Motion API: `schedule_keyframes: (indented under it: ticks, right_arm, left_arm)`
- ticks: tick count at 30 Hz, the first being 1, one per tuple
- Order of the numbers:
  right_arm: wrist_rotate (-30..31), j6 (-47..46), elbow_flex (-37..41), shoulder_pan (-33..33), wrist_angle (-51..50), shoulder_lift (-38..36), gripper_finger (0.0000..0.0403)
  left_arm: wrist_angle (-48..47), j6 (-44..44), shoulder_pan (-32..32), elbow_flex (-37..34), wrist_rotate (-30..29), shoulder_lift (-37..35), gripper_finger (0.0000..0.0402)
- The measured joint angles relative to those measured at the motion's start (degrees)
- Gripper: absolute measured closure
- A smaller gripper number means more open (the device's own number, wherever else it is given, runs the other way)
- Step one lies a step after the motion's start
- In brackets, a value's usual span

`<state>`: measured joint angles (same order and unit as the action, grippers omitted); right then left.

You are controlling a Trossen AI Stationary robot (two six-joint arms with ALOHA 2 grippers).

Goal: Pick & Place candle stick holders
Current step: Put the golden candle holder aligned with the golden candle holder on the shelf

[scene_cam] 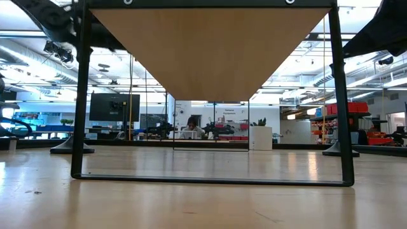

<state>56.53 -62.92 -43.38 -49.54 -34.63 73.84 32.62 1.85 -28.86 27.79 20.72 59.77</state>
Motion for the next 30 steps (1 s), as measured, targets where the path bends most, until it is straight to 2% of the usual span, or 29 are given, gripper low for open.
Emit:
schedule_keyframes:
  ticks: [4,7,14,17,21,24,30]
  right_arm:
    - [0.00,0.00,0.00,0.02,-0.02,0.00,0.0403]
    - [0.04,0.00,0.00,0.00,-0.02,0.00,0.0403]
    - [0.92,0.02,0.00,0.04,0.14,0.00,0.0403]
    - [0.94,0.02,0.00,0.04,0.20,0.00,0.0403]
    - [0.94,0.02,0.00,0.04,0.57,0.00,0.0403]
    - [0.97,0.02,0.00,0.04,0.74,0.00,0.0403]
    - [1.08,0.02,0.00,0.04,1.45,0.00,0.0403]
  left_arm:
    - [-8.66,-0.02,0.06,0.00,0.47,-7.56,0.0177]
    - [-13.43,-0.50,0.60,0.00,3.50,-12.28,0.0177]
    - [-19.00,-7.36,4.97,-0.02,19.77,-19.09,0.0177]
    - [-21.70,-8.73,8.39,-0.02,24.40,-20.93,0.0177]
    - [-27.63,-8.40,14.93,-0.04,24.45,-22.53,0.0177]
    - [-28.52,-6.99,20.76,-0.04,23.70,-23.27,0.0177]
    - [-29.02,-3.74,33.02,-0.04,14.63,-23.14,0.0177]
